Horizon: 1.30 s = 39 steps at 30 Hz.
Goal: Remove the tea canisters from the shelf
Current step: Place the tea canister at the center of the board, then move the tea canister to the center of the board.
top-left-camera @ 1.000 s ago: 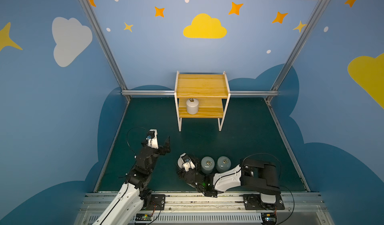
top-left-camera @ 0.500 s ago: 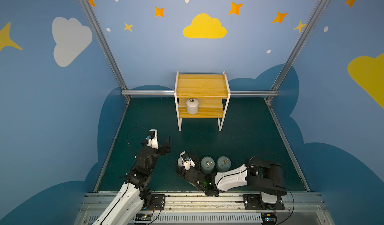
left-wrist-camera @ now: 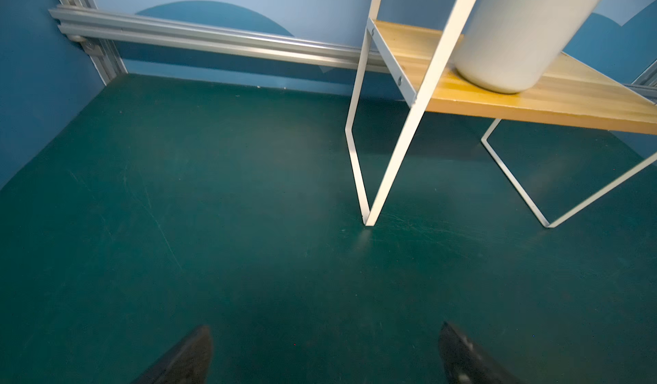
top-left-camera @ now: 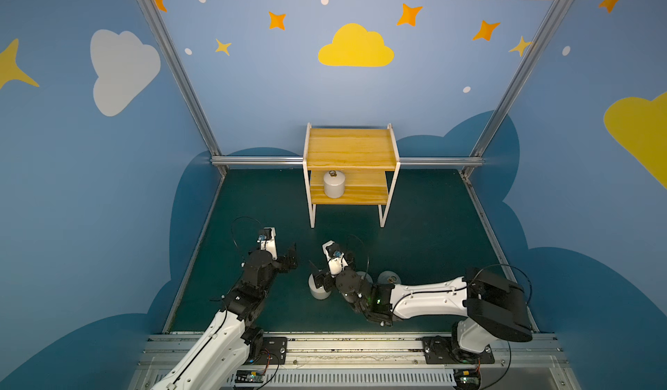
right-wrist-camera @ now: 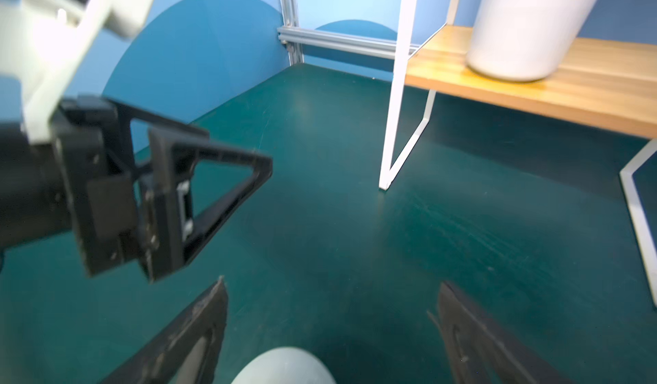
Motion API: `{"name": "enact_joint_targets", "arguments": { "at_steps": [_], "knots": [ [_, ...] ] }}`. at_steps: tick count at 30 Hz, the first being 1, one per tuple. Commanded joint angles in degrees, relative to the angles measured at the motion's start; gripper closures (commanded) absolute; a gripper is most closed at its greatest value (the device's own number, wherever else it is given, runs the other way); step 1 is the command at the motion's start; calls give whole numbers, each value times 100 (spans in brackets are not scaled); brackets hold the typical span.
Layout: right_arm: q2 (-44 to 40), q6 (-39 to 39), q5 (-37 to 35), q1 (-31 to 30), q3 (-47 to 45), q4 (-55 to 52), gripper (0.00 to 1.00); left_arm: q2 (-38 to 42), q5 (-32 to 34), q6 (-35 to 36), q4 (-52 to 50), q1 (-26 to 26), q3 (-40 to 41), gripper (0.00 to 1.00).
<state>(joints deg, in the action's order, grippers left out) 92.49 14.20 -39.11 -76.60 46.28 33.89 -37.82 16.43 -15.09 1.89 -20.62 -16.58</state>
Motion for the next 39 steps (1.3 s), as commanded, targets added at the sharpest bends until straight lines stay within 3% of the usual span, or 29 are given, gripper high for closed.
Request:
{"name": "enact_joint_targets", "arguments": {
  "at_steps": [1, 6, 14, 20, 24, 27, 39],
  "knots": [
    [-413, -66, 431, 312, 118, -537, 6, -39, -213, -284, -474, 11, -262, 1],
    [-1055, -145, 896, 859, 86, -1112, 6, -211, -555, -634, -1433, 6, -637, 1],
    [-1990, -211, 1500, 1632, -139, -1975, 6, -522, -1145, -2105, -3011, 13, -1226, 2],
    [-2469, -200, 1821, 2009, -396, -2245, 6, -913, -1816, -2891, -3530, -8, -1314, 8],
    [-2619, -156, 1903, 2115, -526, -2283, 6, -990, -1905, -3061, -3810, -13, -1326, 12],
    [-2657, -122, 1958, 2188, -591, -2265, 6, -989, -2133, -3069, -3904, -39, -1313, 20],
    [-2829, -31, 2238, 2565, -667, -2320, 6, -1680, -2082, -3160, -4032, -810, -1479, 22]
  ]
}}
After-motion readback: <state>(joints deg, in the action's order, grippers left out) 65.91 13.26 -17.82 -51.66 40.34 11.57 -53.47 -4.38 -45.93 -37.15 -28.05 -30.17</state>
